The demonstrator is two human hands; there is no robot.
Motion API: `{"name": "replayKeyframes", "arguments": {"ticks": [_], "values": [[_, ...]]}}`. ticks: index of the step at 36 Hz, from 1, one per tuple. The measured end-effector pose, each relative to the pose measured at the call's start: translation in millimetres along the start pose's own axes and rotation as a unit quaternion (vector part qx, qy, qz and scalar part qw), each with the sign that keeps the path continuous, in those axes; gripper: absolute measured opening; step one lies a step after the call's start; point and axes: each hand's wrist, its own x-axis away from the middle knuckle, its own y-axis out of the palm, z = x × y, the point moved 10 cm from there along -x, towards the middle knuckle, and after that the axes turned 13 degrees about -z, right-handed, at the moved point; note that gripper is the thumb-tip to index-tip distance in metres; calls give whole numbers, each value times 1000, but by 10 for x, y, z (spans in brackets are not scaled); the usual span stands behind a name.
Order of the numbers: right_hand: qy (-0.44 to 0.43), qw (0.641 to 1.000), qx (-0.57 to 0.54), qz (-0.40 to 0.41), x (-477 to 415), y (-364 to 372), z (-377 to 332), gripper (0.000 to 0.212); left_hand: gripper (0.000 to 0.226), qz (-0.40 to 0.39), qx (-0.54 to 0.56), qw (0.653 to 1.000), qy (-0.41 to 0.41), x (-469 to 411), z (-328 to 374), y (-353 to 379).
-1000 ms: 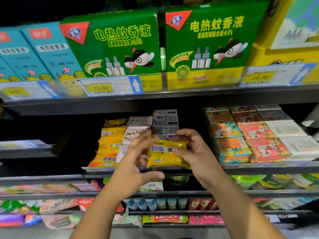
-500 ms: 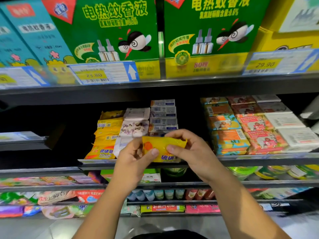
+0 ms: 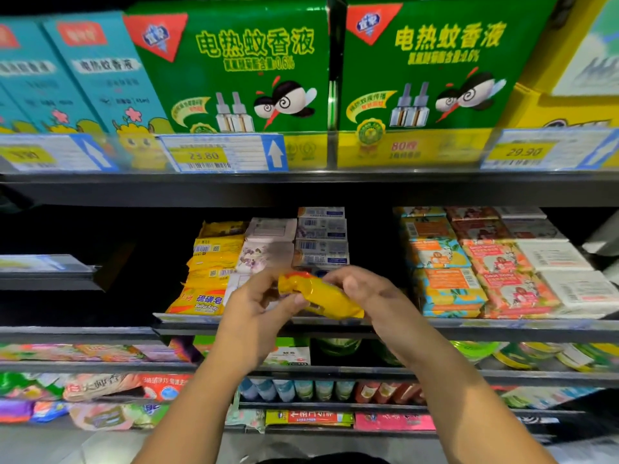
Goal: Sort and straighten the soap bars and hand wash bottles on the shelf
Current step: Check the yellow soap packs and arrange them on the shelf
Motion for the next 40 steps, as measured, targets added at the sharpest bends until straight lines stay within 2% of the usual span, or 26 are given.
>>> {"name": "replayKeyframes", "arguments": {"ticks": [2,4,6,7,8,10,12,14,15,17,20,21,23,25,27,30,32,34,38,40], "values": [[-22,1000,-12,-15,-6,16,-60,87,19,18,8,1000,-15,15,11,2],[-35,997,-52,-33,-13,45,-77,89,20,43,29,998,-23,31,26,-6],[-32,999,-17,-8,-4,23,-85,62,24,59,82,994,-32,41,26,13],[-27,999,11,25,7,-32,-86,44,26,63,109,991,-38,37,12,33],[-23,998,22,61,18,-96,-78,36,30,63,135,988,-43,32,0,60],[-20,993,-14,112,46,-183,-31,36,42,38,167,984,-42,12,-19,114],[-26,987,-80,137,66,-238,8,36,62,-25,166,986,-17,-3,-10,182],[-38,980,-129,146,80,-282,45,35,88,-99,108,989,11,0,2,250],[-42,977,-148,145,85,-288,50,33,90,-120,47,992,16,10,6,258],[-35,976,-174,129,79,-272,72,28,75,-105,-73,991,36,4,64,213],[-10,979,-187,83,62,-155,69,15,45,-41,-110,988,104,-13,186,88],[-1,980,-187,71,61,-113,80,16,40,-24,-103,988,116,-3,213,52],[8,981,-183,56,83,-60,108,39,38,-7,-60,993,105,6,189,-1],[-2,989,-147,30,86,-32,126,61,36,2,-2,998,56,15,97,-18],[4,996,-83,-9,86,30,119,68,36,31,85,996,12,47,-18,-30],[21,1000,-7,8,61,-2,105,34,43,50,157,986,8,63,-19,35],[7,998,-10,54,49,-70,85,28,38,60,174,983,2,74,-16,80],[-5,995,-50,82,56,-110,90,36,37,50,147,988,1,81,16,121],[-29,989,-90,113,85,-175,44,42,70,-63,117,991,34,79,37,251],[-42,983,-129,123,96,-205,52,47,68,-97,10,994,40,83,60,247]]}}
